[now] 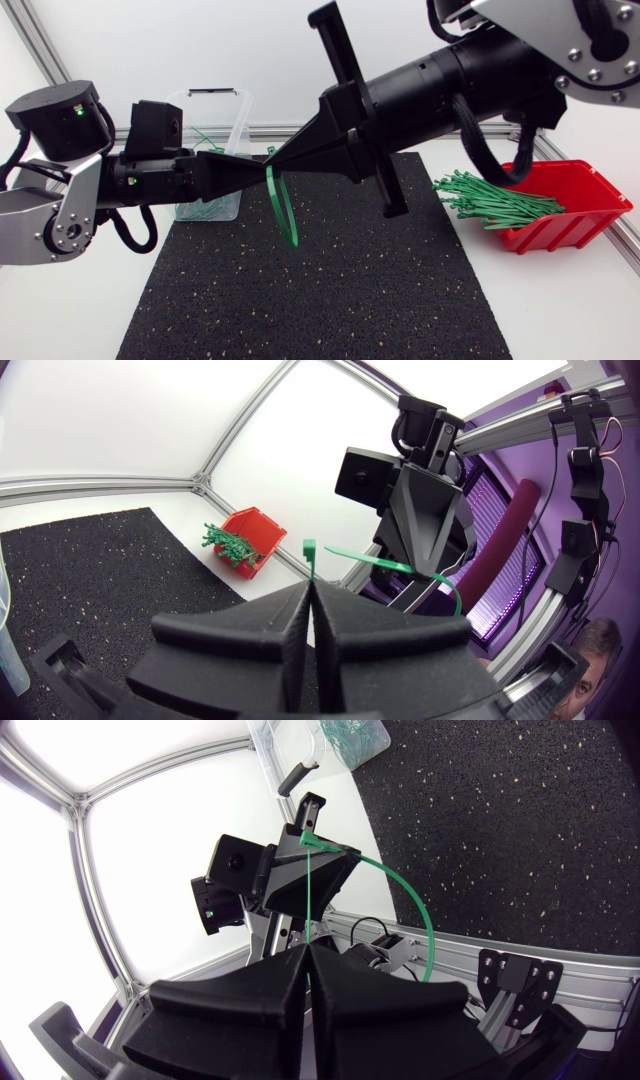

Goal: Take a green cable tie from the red box, thread the tail through the head to close it, then place it in the transparent bin on the left.

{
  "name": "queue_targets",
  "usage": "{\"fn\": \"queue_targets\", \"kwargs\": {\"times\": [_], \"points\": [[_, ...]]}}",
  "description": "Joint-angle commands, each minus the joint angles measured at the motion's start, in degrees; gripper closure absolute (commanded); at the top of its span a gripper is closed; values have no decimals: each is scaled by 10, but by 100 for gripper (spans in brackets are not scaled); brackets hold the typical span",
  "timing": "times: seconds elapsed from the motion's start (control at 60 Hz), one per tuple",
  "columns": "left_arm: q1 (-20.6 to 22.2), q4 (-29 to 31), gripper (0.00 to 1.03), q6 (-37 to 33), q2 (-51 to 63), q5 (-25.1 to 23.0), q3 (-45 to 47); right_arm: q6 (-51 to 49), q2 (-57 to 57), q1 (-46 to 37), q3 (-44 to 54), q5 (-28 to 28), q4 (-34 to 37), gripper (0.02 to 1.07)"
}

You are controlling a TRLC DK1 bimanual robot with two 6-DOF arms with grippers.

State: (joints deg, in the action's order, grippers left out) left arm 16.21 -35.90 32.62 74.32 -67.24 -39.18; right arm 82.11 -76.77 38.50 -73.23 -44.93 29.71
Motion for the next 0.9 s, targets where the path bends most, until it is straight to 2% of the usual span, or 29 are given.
{"fn": "queue_targets", "kwargs": {"times": [0.0,0.883], "points": [[3,-10,100,14,3,-2,-19,19,6,3,15,3,-4,102],[12,-14,100,17,-12,-1,-13,20,-9,6,16,2,-12,102]]}}
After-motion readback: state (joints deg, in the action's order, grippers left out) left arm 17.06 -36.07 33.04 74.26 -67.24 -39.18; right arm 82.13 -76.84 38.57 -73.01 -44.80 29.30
